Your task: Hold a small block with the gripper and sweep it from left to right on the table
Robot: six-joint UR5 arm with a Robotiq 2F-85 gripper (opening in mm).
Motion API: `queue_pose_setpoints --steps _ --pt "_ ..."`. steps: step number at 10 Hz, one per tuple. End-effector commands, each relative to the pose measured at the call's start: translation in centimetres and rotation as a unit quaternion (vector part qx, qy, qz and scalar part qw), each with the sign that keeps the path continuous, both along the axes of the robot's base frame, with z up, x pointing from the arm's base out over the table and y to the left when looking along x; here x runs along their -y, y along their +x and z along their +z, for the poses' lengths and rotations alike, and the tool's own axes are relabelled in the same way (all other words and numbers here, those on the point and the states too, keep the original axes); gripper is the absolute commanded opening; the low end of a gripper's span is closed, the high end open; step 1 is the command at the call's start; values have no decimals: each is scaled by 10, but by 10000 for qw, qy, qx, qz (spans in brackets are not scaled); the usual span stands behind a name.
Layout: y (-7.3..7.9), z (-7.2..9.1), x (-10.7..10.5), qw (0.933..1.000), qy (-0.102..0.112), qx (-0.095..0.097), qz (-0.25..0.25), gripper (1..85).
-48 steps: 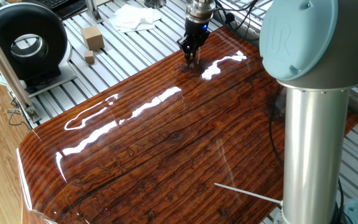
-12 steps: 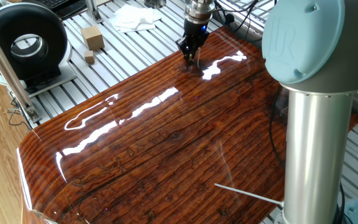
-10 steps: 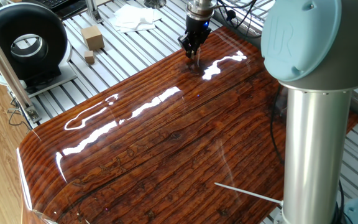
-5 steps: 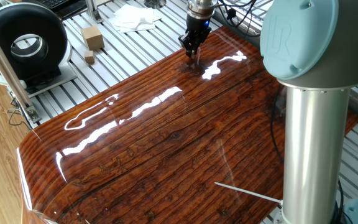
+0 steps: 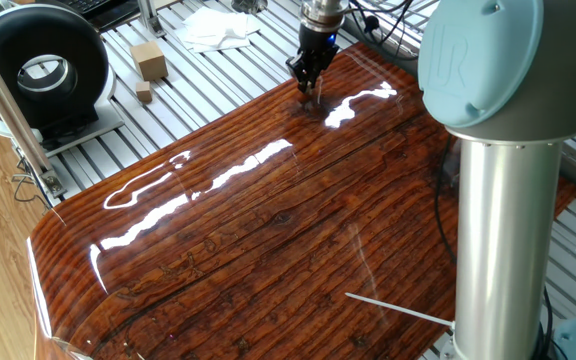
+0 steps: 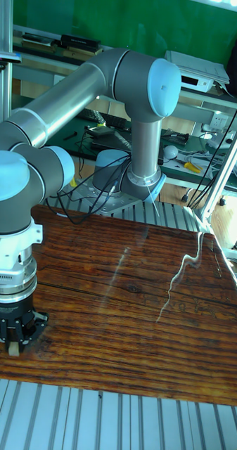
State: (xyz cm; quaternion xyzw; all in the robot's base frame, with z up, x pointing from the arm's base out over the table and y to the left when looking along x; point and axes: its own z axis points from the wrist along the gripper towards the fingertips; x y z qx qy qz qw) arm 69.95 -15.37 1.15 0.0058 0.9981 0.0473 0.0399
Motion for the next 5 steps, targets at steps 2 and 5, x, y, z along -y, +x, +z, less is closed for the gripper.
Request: queue_pose_setpoints --steps 2,5 --pt "1 0 1 9999 0 28 106 10" --pt "-3 0 1 9999 -1 -46 143 10"
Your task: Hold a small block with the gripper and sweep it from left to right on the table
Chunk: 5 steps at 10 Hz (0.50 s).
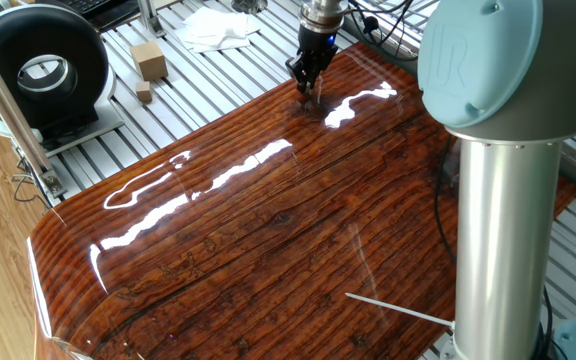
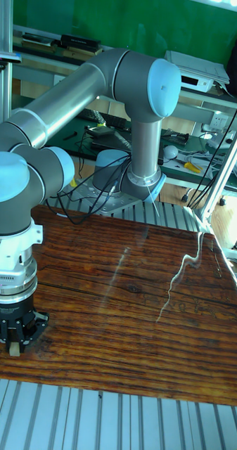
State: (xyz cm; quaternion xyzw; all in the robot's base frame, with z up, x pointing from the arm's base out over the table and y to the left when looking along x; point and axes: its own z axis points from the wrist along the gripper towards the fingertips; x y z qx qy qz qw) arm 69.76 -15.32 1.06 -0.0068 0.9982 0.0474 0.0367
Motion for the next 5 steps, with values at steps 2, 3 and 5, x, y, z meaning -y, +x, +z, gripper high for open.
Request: queue_pose_setpoints --steps 2,3,5 --pt "0 1 4 10000 -61 -2 44 10" --pt "2 1 1 9999 -6 58 115 10" --pt "8 2 1 9993 -26 191 311 10"
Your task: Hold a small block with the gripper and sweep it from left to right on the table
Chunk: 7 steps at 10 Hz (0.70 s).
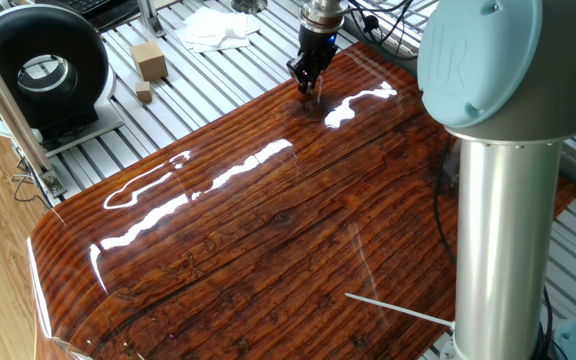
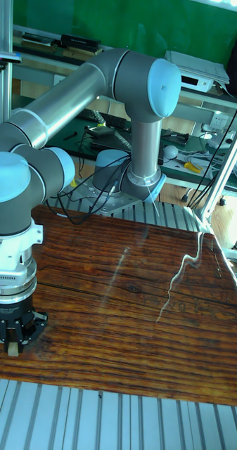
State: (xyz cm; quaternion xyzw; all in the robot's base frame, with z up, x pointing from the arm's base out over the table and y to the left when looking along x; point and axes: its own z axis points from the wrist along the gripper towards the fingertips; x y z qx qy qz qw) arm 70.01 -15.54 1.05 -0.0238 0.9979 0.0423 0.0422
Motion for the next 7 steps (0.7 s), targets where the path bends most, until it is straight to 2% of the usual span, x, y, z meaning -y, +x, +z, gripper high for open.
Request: queue_pose_setpoints --steps 1,2,3,4,5,6,7 --pt "4 2 -3 9997 73 109 202 10" --pt "5 2 -5 9994 92 127 315 10" --pt "12 4 -11 9988 206 272 337 10" --pt "20 5 -11 9981 200 439 380 10" --pt "21 4 -4 9986 74 433 294 10" --pt "23 3 10 9985 -194 458 227 10" --pt "23 3 15 9984 -276 460 155 10"
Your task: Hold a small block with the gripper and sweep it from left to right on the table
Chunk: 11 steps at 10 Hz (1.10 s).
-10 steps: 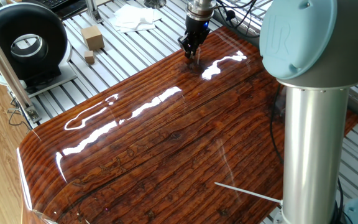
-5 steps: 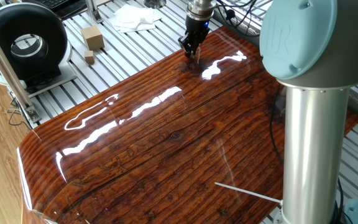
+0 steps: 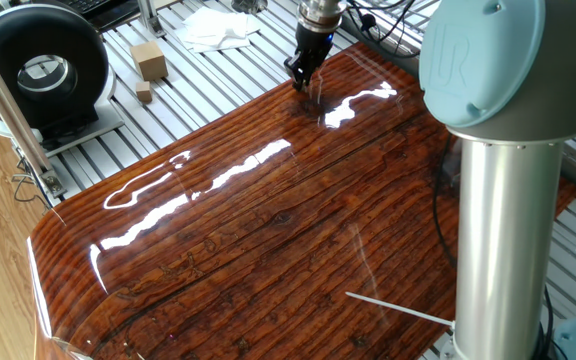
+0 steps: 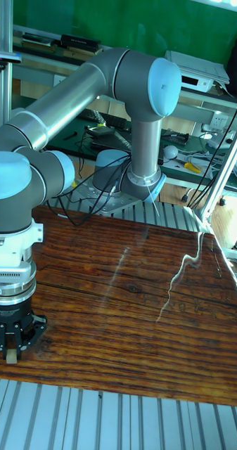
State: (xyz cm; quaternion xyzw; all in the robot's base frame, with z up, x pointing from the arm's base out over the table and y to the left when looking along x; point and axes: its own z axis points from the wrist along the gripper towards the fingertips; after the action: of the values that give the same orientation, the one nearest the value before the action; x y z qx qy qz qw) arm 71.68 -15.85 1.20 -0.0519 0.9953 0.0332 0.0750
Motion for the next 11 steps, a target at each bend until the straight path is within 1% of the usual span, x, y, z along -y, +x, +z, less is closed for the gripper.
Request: queue_pose_setpoints --steps 1,4,5,6,8,9,11 --pt "5 2 12 9997 -172 99 -135 10" --pt "0 1 5 9998 -38 -15 -214 10" --pt "-3 1 5 9997 -36 -77 -233 10" --pt "-5 0 6 9996 -50 -101 -247 10" --pt "-3 -1 4 9995 -43 -104 -300 10" --pt "-2 -3 5 9993 -85 -119 -330 10" --pt "-3 -5 3 9989 -93 -199 -402 10"
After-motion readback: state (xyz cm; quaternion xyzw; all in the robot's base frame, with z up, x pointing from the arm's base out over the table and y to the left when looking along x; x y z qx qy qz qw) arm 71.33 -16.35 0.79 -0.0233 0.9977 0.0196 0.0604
